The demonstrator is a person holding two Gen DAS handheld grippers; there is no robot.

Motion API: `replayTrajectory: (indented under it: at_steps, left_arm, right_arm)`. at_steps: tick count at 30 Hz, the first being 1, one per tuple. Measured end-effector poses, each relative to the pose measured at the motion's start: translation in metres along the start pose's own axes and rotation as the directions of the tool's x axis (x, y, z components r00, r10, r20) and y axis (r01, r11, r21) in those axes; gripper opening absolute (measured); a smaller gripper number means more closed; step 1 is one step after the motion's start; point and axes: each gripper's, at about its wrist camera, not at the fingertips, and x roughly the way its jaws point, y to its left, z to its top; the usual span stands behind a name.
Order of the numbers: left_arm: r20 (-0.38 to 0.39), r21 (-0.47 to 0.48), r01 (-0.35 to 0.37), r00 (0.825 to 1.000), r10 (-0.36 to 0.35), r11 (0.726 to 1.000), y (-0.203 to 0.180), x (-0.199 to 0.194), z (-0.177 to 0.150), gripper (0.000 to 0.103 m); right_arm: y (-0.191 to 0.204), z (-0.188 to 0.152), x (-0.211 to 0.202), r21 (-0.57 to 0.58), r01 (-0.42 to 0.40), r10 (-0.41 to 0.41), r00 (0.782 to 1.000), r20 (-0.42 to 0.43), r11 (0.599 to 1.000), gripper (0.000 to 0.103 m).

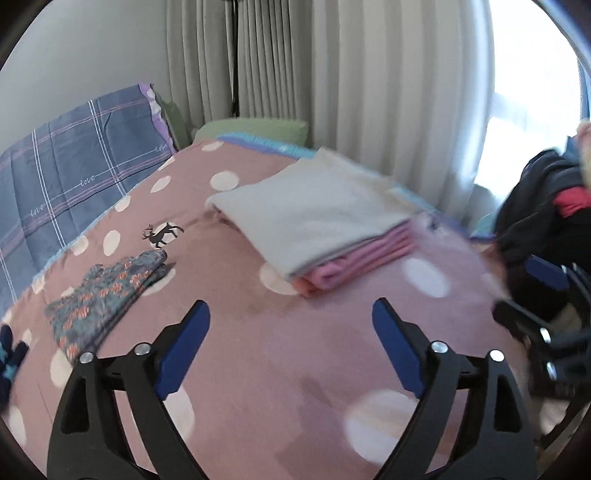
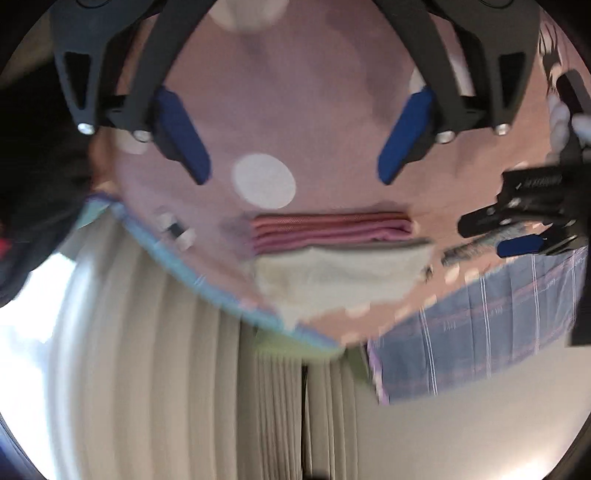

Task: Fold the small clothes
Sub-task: 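Open both grippers and withdraw them from the stacked clothes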

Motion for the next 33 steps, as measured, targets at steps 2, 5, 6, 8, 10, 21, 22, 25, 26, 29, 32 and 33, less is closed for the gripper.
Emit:
replayTrajectory:
  at_steps: [2,5,6,8,10,21,22,25,26,29,32,33]
  left_arm:
    - [0.042,-0.025,0.018,0.999,-0.017,1.0,-0.003,-0.025,-0.005,0.096]
    - [0.118,-0.03,0.008,0.993,-0.004,1.0,-0.012,-0.065,-0.012,0.101]
    - [0.14,-0.023,0.005,0.99,-0.002,1.0,-0.016,-0.079,-0.014,0.101]
    - [0.159,-0.022,-0.001,0.987,0.005,1.0,-0.02,-0.096,-0.017,0.101]
    - [0.174,-0.035,-0.005,0.985,0.011,0.999,-0.023,-0.115,-0.022,0.101]
    - [0.176,-0.018,-0.134,0.975,0.135,0.991,-0.032,-0.168,-0.048,0.102]
    - [0.175,-0.026,-0.123,0.977,0.126,0.992,-0.031,-0.171,-0.05,0.102]
    - [0.173,-0.027,-0.127,0.976,0.129,0.992,-0.032,-0.179,-0.057,0.102]
    - [0.171,-0.02,-0.131,0.976,0.132,0.991,-0.032,-0.18,-0.059,0.102]
    - [0.169,-0.01,-0.13,0.977,0.13,0.991,-0.032,-0.183,-0.065,0.102]
    - [0.166,-0.01,-0.121,0.979,0.121,0.993,-0.031,-0.185,-0.07,0.102]
    - [0.167,-0.009,-0.122,0.978,0.122,0.992,-0.031,-0.186,-0.071,0.102]
  right_arm:
    - [0.001,-0.012,-0.039,0.022,-0.045,0.044,0.998,0.051,0.999,0.1]
    - [0.008,-0.02,-0.075,0.002,-0.088,0.088,0.994,0.063,0.996,0.101]
    - [0.013,-0.02,-0.084,-0.023,-0.07,0.071,0.995,0.069,0.997,0.101]
    - [0.024,-0.018,-0.1,-0.06,-0.034,0.039,0.995,0.09,0.998,0.101]
    - [0.033,-0.015,-0.108,-0.055,-0.024,0.03,0.993,0.112,0.998,0.101]
    - [0.037,-0.009,-0.126,0.06,-0.004,-0.001,0.997,0.075,0.998,0.101]
    - [0.039,-0.008,-0.129,0.061,0.0,-0.004,0.997,0.075,0.998,0.101]
    - [0.041,-0.007,-0.133,0.072,0.002,-0.007,0.998,0.069,0.997,0.101]
    - [0.041,-0.007,-0.133,0.078,0.002,-0.008,0.998,0.066,0.997,0.101]
    - [0.041,-0.008,-0.132,0.087,0.004,-0.009,0.999,0.054,0.996,0.101]
    - [0.042,-0.008,-0.131,0.089,0.011,-0.015,0.999,0.04,0.996,0.101]
    - [0.043,-0.008,-0.131,0.092,0.012,-0.015,0.999,0.035,0.996,0.101]
